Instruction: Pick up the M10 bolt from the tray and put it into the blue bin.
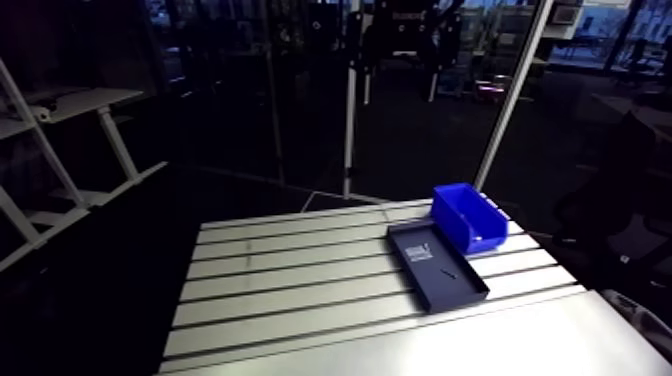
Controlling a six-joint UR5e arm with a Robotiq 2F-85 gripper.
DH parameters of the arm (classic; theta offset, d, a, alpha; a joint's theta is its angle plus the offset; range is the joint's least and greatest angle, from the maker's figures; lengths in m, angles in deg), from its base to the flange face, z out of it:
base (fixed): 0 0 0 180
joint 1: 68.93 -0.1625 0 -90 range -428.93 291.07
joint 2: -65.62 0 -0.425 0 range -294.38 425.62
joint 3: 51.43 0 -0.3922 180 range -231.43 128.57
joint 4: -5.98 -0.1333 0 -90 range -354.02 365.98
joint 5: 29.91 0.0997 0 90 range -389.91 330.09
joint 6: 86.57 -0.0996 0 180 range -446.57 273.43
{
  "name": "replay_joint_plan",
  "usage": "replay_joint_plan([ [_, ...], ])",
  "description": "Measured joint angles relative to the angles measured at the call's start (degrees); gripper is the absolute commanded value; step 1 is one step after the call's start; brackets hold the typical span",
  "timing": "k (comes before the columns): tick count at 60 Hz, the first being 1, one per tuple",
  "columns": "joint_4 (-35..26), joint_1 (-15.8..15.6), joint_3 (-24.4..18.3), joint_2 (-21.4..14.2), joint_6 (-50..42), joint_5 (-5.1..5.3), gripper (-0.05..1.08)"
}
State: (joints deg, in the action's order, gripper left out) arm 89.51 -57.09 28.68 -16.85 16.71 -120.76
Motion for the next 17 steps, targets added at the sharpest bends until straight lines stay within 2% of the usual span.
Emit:
replay_joint_plan([
  [17, 0.01, -0.05, 0.45, -0.71, -0.04, 0.02, 0.01],
])
